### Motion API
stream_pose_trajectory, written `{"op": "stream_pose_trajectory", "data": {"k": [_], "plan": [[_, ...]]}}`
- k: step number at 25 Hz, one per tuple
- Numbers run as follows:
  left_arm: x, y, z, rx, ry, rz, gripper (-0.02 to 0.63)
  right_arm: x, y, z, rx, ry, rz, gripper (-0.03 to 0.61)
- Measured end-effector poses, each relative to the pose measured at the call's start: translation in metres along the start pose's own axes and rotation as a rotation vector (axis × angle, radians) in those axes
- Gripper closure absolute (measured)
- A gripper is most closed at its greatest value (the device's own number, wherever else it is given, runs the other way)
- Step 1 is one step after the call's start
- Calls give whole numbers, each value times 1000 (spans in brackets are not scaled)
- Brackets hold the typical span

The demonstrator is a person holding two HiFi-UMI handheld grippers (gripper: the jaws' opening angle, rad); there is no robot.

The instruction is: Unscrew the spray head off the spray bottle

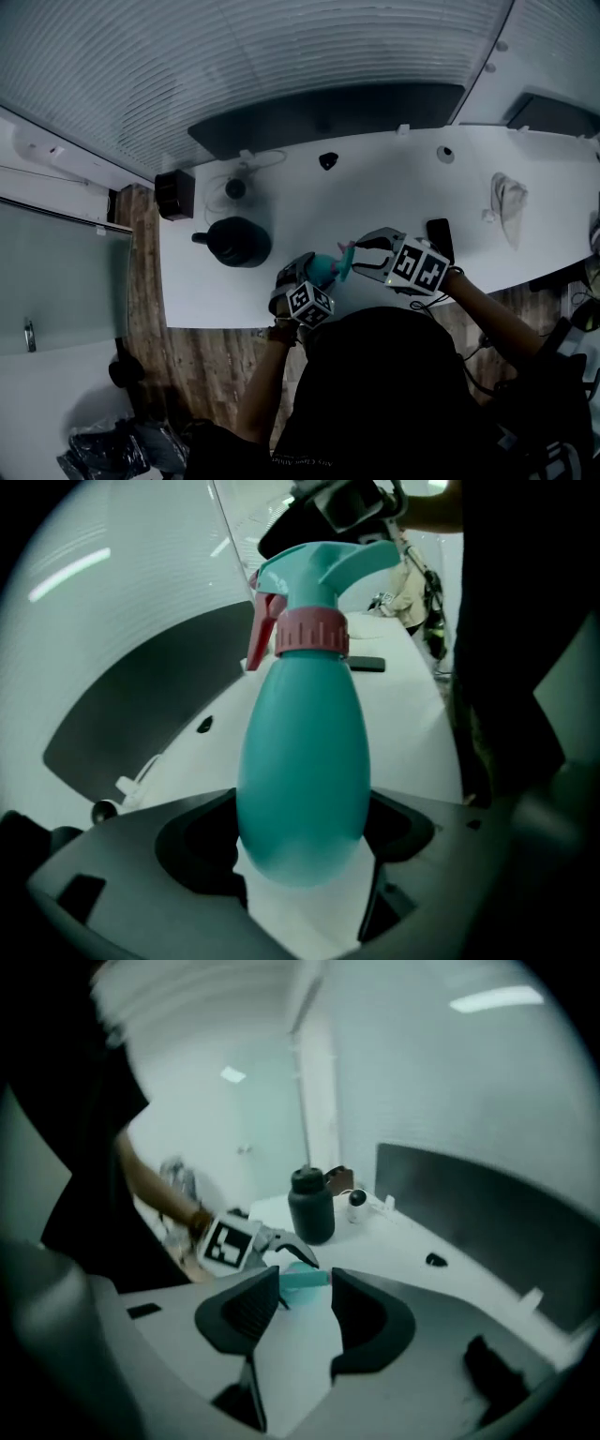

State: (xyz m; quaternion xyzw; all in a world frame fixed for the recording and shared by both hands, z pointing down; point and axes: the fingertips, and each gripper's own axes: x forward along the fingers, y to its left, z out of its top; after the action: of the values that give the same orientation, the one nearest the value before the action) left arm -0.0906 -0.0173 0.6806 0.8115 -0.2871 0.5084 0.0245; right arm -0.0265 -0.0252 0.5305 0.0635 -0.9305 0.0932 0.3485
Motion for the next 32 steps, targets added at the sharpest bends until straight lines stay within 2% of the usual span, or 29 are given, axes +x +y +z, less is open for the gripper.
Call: {"op": "stream_pose_trajectory", "data": {"k": [2,3,5,7,9,12,14,16,21,24,28,30,32], "plan": [[-5,17,2,-42,19,116,229,1,-11,-2,347,-122,34,407],[-7,22,3,-59,30,153,229,2,-14,-4,478,-158,47,403],[-4,26,-2,-49,64,194,229,7,-16,-10,656,-193,76,390],[1,23,-5,-13,98,207,229,14,-13,-14,759,-197,102,388],[2,20,0,19,107,212,229,22,-8,-21,816,-165,123,388],[6,13,10,38,87,187,229,32,-2,-31,790,-101,136,390],[10,5,13,41,70,144,229,33,1,-33,686,-79,134,401],[13,-4,15,29,44,85,229,33,6,-34,535,-39,127,436],[15,-33,18,49,-46,-119,229,31,28,-45,41,180,117,458],[5,-56,21,119,-111,-302,229,23,45,-47,-318,274,151,471],[-19,-98,20,251,-193,-618,229,13,80,-44,-787,334,245,476],[-27,-109,20,277,-212,-692,229,11,89,-42,-932,356,234,479],[-28,-109,26,238,-258,-693,229,10,87,-38,-991,360,194,485]]}}
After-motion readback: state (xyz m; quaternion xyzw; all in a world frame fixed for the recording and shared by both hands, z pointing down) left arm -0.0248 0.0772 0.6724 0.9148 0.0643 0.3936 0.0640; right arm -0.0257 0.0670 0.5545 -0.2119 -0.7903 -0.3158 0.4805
